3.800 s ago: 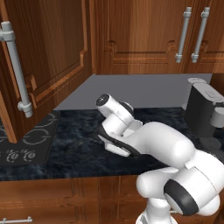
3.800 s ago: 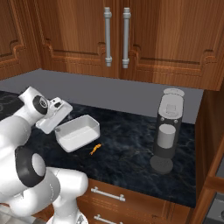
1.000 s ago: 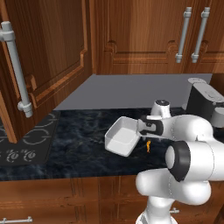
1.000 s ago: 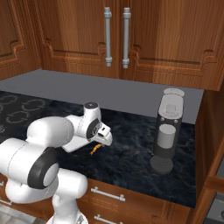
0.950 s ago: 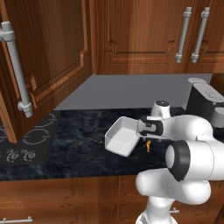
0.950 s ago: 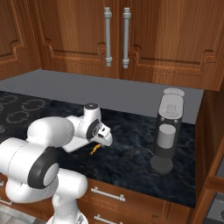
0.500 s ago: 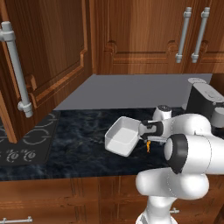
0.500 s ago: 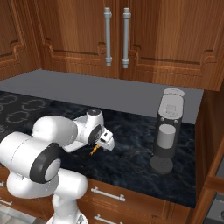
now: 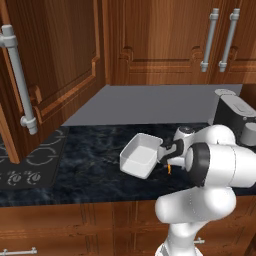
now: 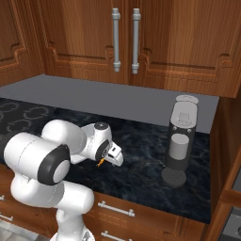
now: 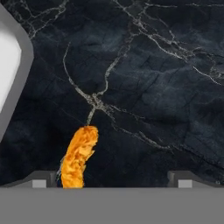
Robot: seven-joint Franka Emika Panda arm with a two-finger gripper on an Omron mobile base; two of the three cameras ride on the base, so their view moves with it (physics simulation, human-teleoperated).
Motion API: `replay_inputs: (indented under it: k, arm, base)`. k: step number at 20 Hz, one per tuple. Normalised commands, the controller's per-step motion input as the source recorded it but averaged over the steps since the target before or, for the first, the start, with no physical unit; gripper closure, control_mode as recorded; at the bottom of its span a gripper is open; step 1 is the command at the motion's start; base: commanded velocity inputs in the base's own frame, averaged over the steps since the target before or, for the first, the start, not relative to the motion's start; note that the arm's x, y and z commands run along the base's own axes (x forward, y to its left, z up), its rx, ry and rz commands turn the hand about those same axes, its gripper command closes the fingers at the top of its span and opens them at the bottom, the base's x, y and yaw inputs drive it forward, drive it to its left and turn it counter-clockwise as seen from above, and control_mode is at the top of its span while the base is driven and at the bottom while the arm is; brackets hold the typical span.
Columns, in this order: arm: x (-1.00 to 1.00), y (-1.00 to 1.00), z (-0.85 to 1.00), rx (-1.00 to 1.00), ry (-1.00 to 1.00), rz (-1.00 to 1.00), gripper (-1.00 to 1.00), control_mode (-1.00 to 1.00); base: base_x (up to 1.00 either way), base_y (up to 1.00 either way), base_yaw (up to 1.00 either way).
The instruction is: Retrieve the tupperware from the cabinet, then place the raw meat into the tupperware to avoid contamination.
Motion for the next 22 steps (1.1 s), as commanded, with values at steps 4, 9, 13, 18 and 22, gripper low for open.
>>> replay_inputs:
  k: [4, 9, 13, 18, 22]
  arm:
    - [0.14, 0.00, -0.20, 0.00, -0.02, 0.00, -1.00, -1.00]
    - [0.08, 0.00, -0.19, 0.01, -0.01, 0.00, -1.00, -1.00]
    - [0.00, 0.10, -0.29, 0.01, 0.00, 0.00, 1.00, -1.00]
    - [0.00, 0.10, -0.33, 0.02, 0.00, 0.00, 1.00, -1.00]
    - [0.00, 0.12, -0.33, 0.02, 0.00, 0.00, 1.00, -1.00]
  base:
    - [0.00, 0.00, 0.00]
    - [0.00, 0.00, 0.00]
    - [0.00, 0.00, 0.00]
    - [0.00, 0.00, 0.00]
    - [0.00, 0.00, 0.00]
